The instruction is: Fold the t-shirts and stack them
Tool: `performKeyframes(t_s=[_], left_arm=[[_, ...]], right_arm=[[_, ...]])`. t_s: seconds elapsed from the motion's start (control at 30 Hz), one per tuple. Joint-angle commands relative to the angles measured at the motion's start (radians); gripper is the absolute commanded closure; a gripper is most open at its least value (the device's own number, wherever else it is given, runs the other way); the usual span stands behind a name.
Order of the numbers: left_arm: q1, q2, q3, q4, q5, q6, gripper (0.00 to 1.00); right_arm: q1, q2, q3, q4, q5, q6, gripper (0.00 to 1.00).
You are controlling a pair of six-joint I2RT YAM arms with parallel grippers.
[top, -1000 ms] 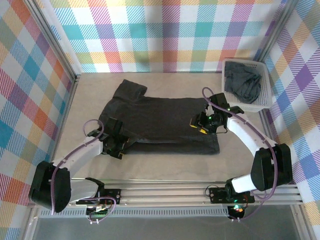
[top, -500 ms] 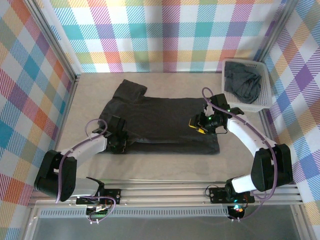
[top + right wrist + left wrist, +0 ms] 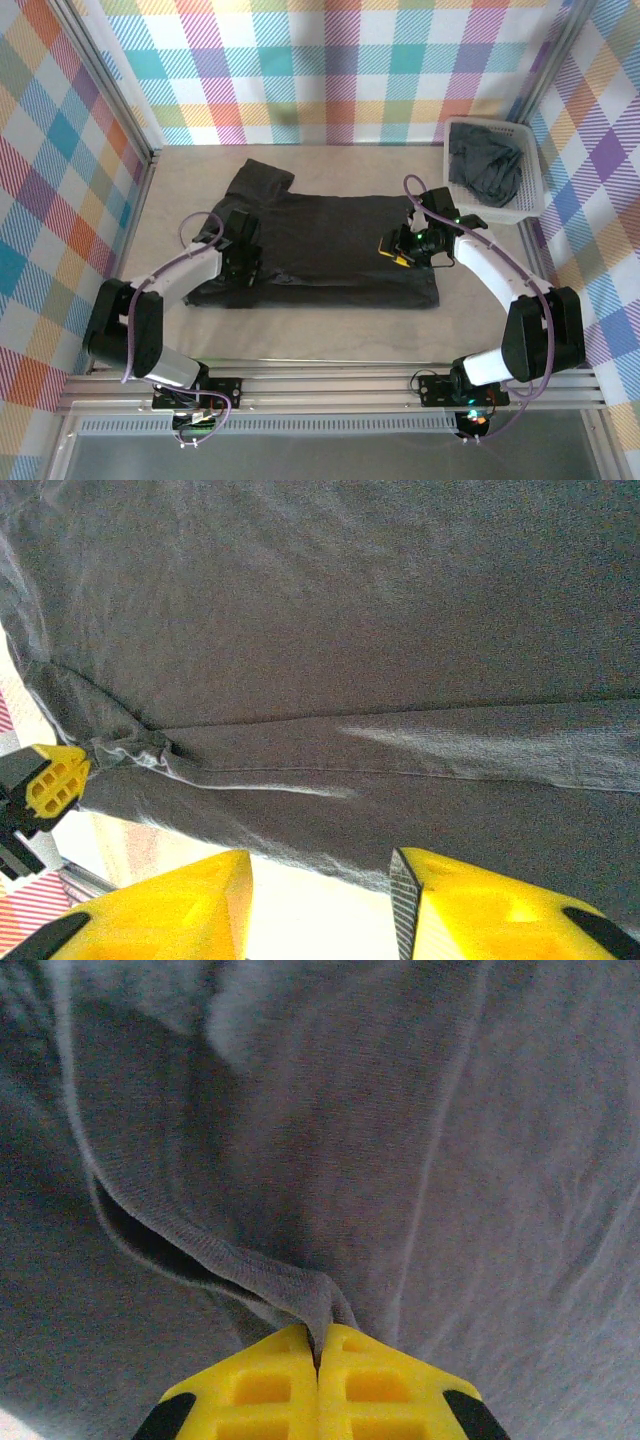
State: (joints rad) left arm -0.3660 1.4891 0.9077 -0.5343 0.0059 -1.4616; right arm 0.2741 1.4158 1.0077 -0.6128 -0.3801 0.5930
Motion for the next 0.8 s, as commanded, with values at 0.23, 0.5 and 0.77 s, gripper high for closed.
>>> performKeyframes(t_s=[0.23, 0.5, 0.77], left_arm=[[-0.062, 0.385, 0.452, -0.317, -0.014, 0.532, 1.00], [-0.141, 0.617, 0.760, -0.533, -0.079, 0.801, 1.00], [-0.165, 0.568, 0.854, -0.539, -0.253, 0.899, 0.30]], right_arm=[[0.002, 0.023, 0.020, -0.003, -0.017, -0.005, 0.61], [0.002, 0.018, 0.017, -0.018, -0.013, -0.010, 0.61], [0.002, 0.032, 0.020, -0.016, -0.028, -0.011, 0.60]])
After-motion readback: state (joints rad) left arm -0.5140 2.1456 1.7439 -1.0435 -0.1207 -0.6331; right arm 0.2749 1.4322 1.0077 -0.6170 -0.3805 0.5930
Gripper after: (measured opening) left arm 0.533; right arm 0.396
